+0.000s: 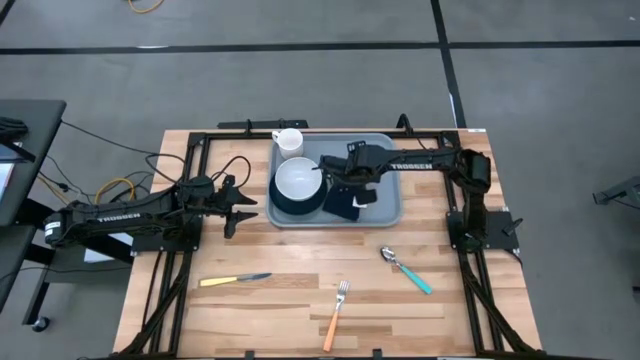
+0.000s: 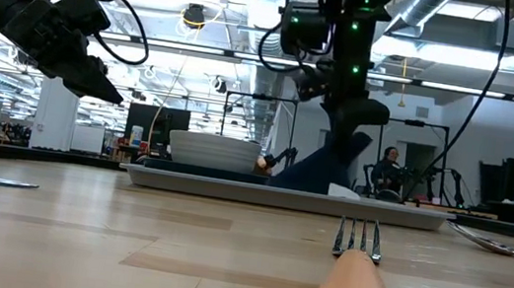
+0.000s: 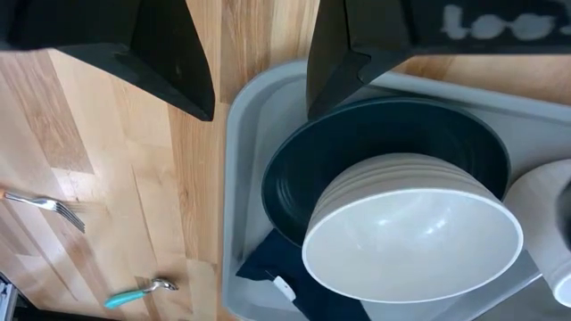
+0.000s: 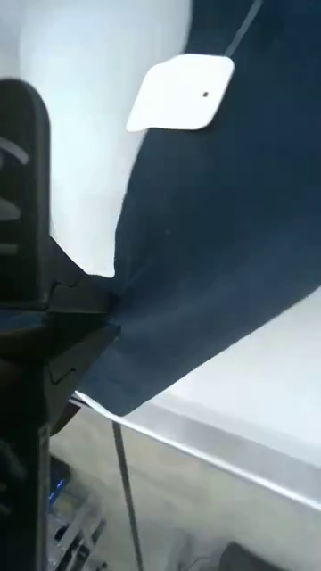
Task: Set up tray
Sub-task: Put the black napkin to the right side of the plate and bowl on the gray serving tray
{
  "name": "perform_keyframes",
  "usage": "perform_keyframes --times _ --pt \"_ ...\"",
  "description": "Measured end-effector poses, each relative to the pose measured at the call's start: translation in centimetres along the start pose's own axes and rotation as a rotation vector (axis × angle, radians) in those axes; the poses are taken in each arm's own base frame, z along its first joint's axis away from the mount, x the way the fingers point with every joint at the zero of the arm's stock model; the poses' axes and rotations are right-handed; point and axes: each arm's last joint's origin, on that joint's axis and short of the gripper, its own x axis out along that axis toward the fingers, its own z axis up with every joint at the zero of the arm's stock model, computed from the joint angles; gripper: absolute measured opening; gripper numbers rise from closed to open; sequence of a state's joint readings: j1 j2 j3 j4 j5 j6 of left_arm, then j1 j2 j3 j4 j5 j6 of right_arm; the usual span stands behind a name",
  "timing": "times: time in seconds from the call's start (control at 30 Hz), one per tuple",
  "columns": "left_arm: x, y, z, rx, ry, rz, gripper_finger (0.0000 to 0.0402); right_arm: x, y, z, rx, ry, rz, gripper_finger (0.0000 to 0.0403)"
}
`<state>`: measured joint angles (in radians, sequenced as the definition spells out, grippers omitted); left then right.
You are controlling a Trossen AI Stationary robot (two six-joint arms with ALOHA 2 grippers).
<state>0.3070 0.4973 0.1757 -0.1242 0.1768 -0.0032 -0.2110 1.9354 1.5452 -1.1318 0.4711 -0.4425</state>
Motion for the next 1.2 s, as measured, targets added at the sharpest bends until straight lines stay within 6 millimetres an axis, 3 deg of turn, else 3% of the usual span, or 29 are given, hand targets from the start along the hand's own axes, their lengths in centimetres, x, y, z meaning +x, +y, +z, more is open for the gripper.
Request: perform_keyframes --times 0.87,1.2 --pt "-0.1 0.2 0.9 0.018 -0.089 0.058 0.0167 0.6 -1.1 -2.1 -0.303 0.198 -0.031 0.0001" --pt "-0.1 0.3 0.9 0.023 -0.089 0.097 0.0167 -0.1 1.4 -3.1 -0.304 0.247 0.081 0.0"
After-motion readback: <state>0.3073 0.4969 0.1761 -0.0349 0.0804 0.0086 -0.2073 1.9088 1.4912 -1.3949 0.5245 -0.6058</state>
